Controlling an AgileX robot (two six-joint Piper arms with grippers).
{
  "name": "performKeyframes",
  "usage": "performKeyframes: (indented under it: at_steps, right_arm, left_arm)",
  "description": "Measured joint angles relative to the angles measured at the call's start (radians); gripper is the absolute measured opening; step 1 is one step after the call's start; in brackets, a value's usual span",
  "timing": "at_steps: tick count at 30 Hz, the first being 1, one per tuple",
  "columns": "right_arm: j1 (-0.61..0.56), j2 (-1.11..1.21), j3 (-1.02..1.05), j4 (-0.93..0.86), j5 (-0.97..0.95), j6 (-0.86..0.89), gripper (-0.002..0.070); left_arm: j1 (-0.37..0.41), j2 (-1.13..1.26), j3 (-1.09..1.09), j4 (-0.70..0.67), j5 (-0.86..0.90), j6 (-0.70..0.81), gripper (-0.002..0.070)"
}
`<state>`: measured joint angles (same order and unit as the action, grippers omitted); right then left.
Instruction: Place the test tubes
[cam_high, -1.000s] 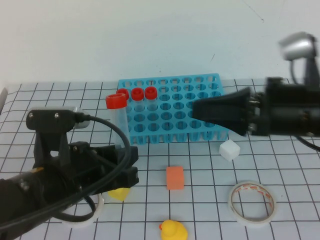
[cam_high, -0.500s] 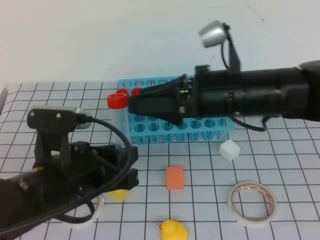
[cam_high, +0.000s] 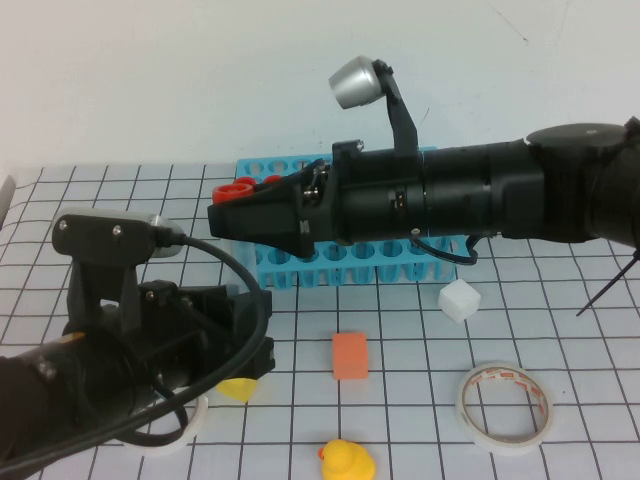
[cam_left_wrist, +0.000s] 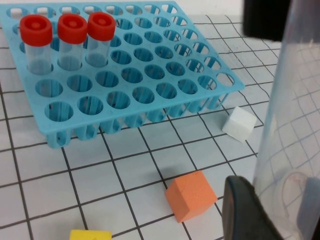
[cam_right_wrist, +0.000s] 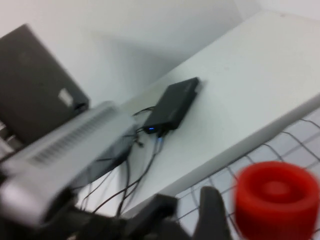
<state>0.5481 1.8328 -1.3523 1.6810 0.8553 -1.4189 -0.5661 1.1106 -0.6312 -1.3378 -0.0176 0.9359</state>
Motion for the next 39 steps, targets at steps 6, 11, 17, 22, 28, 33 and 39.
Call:
performKeyframes:
  at_steps: [6,11,17,22,28,33,39]
  right_arm:
    - [0.0,0.011,0.0,0.0,-0.028,0.022,0.0435]
    - [0.006,0.011,-0.002,0.0,-0.033,0.024,0.0409]
    - [0.017,0.013,-0.002,0.0,-0.066,0.024,0.03]
    - [0.018,0.021,-0.002,-0.007,-0.076,0.024,0.0268]
    - [0.018,0.023,-0.002,-0.008,-0.076,0.023,0.0268]
    - [0.019,0.025,-0.002,0.0,-0.076,0.023,0.0268]
    - [0.019,0.025,-0.002,0.0,-0.096,-0.016,0.0268]
  left_arm:
    - [0.0,0.0,0.0,0.0,-0.003,0.006,0.0212]
    - [0.0,0.0,0.0,0.0,-0.001,0.024,0.0212]
    - [0.0,0.038,0.0,0.0,0.052,0.028,0.0212]
    - [0.0,0.07,-0.002,0.0,0.058,0.03,0.0212]
    - [0.0,0.071,-0.002,0.0,0.049,0.046,0.0224]
    - [0.0,0.075,-0.002,0.0,0.047,0.052,0.0296]
    - [0.0,0.078,-0.002,-0.009,0.045,0.054,0.0327]
